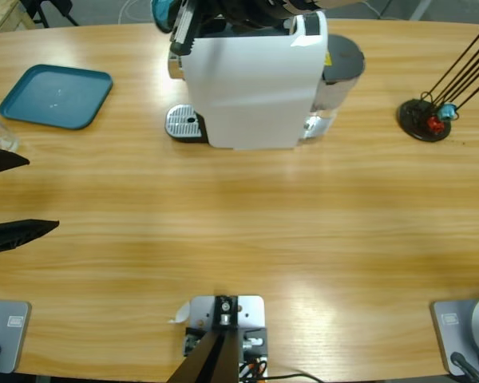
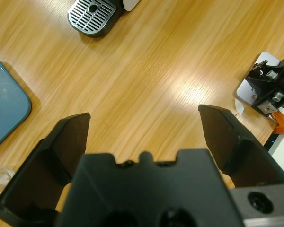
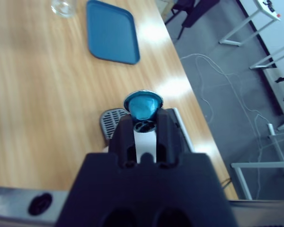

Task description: Pour coffee

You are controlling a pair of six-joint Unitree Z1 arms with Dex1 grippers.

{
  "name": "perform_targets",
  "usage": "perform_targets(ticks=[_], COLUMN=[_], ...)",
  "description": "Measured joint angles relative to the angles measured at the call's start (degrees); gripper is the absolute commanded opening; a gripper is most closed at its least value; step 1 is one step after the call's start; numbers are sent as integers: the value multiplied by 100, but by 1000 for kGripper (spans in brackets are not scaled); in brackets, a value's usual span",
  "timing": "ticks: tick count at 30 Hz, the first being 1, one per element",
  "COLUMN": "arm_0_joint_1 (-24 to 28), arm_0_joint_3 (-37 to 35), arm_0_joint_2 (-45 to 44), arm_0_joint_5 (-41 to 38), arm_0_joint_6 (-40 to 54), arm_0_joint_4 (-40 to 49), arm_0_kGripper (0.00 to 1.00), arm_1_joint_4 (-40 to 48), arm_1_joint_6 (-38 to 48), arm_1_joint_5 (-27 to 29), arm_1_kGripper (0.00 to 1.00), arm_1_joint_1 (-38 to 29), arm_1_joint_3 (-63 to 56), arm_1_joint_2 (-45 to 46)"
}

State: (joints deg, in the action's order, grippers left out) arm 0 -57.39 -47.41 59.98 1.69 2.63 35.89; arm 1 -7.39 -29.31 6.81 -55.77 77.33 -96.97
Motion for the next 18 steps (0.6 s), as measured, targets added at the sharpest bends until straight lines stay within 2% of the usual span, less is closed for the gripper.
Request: perform_targets(ticks=[5,9,18], arm_0_joint_1=[0,0,0], arm_0_joint_3=[20,22,108], arm_0_joint_2=[0,1,0], arm_0_joint_5=[0,0,0], arm_0_joint_6=[0,0,-6], arm_0_joint_4=[-9,-20,-24], arm_0_kGripper=[1000,1000,1000], arm_1_joint_4=[39,39,39], arm_1_joint_6=[-174,-224,-229], arm_1_joint_5=[123,-50,-231], arm_1_kGripper=[0,0,0], arm_1_joint_1=[430,642,580], arm_1_joint_3=[70,71,72], arm_1_joint_2=[-117,-139,-173])
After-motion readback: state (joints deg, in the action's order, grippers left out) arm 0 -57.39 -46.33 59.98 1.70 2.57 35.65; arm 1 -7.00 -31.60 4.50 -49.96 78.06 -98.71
